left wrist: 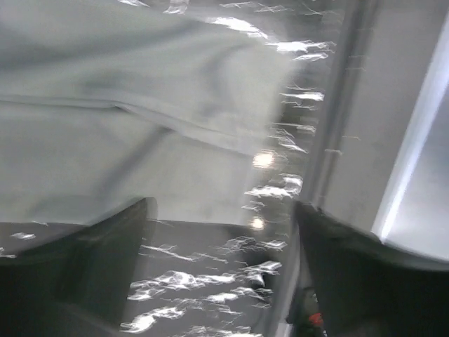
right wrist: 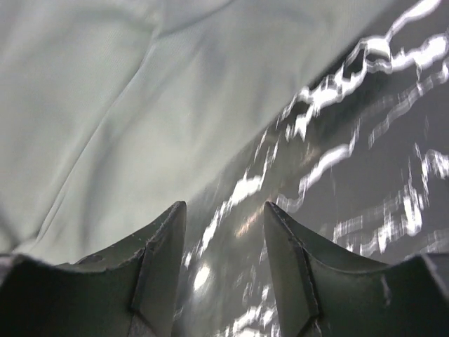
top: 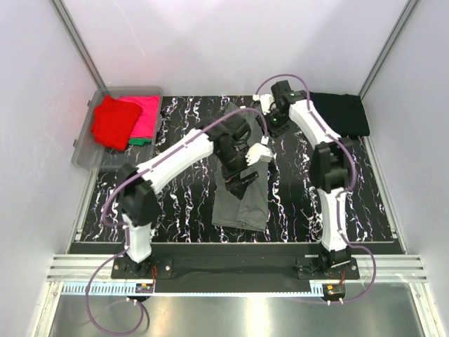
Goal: Fold and stack the t-shirts
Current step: Fold the tshirt
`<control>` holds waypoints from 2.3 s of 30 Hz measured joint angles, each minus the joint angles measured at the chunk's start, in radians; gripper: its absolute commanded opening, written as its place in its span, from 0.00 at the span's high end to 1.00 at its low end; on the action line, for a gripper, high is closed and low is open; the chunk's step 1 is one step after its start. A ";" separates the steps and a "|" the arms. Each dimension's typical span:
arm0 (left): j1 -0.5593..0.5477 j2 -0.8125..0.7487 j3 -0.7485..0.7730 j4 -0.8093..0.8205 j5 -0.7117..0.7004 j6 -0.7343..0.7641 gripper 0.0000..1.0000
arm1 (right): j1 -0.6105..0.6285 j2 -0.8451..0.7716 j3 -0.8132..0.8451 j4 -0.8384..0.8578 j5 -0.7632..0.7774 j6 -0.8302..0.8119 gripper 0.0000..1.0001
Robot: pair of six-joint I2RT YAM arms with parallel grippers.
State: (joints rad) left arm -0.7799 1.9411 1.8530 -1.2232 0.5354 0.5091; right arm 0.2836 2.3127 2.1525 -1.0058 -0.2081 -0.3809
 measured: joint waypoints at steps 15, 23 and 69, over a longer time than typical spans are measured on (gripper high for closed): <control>-0.248 -0.180 -0.210 0.077 -0.143 -0.277 0.17 | -0.003 -0.578 -0.572 0.029 0.033 -0.052 0.45; -0.282 -0.191 -0.504 0.297 -0.455 -0.146 0.19 | -0.039 -0.755 -0.692 0.033 0.087 -0.085 0.45; -0.369 0.009 -0.513 0.540 -0.475 -0.079 0.95 | -0.199 -0.765 -0.700 0.040 0.105 -0.109 0.46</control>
State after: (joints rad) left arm -1.1488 1.9503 1.3403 -0.6834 0.0608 0.4305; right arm 0.0849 1.5475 1.4528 -0.9653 -0.1032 -0.4904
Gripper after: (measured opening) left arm 0.116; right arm 0.544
